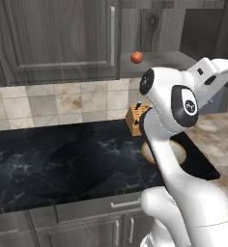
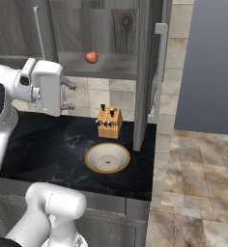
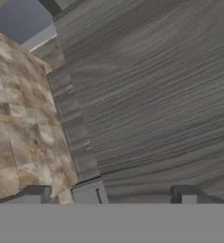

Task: Open the cabinet. Pick the peach and peach from the cabinet and place them into the bowl. Then close the cabinet.

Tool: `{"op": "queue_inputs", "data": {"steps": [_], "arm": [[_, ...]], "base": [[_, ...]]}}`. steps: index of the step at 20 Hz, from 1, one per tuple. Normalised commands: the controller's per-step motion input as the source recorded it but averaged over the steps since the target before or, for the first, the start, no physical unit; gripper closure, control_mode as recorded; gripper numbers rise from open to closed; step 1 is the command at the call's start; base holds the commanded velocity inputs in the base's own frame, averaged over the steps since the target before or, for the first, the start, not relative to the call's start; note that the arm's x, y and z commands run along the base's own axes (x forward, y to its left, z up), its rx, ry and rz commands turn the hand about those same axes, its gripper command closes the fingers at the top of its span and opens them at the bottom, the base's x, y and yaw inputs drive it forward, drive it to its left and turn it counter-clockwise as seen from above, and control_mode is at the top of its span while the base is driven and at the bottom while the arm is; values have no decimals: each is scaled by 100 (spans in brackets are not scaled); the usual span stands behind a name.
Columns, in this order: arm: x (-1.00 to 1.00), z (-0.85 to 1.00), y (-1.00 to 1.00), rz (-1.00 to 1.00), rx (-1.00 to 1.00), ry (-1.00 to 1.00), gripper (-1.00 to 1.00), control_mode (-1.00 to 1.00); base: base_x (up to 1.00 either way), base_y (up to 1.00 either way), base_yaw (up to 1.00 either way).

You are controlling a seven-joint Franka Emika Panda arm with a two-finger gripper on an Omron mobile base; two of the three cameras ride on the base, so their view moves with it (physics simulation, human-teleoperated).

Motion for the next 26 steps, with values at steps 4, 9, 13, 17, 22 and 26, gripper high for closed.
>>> {"op": "queue_inputs", "data": {"steps": [4,9,13,17,22,26], "arm": [[4,0,62,0,6,-8,-100,-100],[32,0,69,-2,11,-9,-100,-100],[42,4,76,-10,13,-9,-100,-100],[43,15,75,-12,12,-3,-100,-100],[30,22,62,-2,10,0,-100,-100],[28,24,34,0,8,-12,-100,-100]], "base": [[0,0,0],[0,0,0],[0,0,0],[0,0,0],[0,0,0],[0,0,0]]}}
